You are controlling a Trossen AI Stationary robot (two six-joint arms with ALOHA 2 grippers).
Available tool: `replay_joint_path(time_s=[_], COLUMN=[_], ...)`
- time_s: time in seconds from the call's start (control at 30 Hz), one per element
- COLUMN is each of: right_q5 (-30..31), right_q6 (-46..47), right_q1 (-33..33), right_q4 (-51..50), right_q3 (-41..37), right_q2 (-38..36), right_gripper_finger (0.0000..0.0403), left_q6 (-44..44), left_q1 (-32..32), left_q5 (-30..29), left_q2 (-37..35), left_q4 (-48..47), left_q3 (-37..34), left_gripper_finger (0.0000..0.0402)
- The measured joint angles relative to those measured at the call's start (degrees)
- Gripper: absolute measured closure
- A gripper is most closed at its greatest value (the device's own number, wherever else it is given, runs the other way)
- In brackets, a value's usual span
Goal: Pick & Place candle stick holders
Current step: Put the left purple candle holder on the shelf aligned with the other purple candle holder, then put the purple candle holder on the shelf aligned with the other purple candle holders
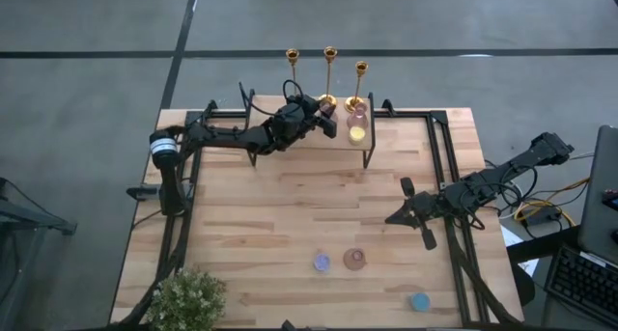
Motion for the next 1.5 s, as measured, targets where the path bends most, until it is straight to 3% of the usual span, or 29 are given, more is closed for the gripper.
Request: replay_joint_path(time_s=[0.53,0.93,1.17,1.5], right_q5=[0.0,0.0,0.0,0.0], right_q6=[-0.01,-0.02,0.0,-0.02], right_q1=[-0.02,-0.02,-0.02,-0.02], right_q4=[0.0,0.0,0.0,0.02], right_q3=[0.0,-0.02,0.0,-0.02], right_q2=[0.01,0.0,0.0,0.0], right_gripper_finger=[0.0394,0.0394,0.0394,0.0394], left_q6=[3.76,5.33,10.61,10.61], left_q1=[0.24,-0.13,-0.84,-2.72], left_q5=[1.55,2.4,3.45,4.15], left_q2=[0.0,-0.37,-2.87,-7.87], left_q4=[-0.52,-0.59,-2.51,-10.0], left_q3=[-0.04,-0.07,-0.09,-0.11], left_gripper_finger=[0.0215,0.0122,0.0122,0.0122])
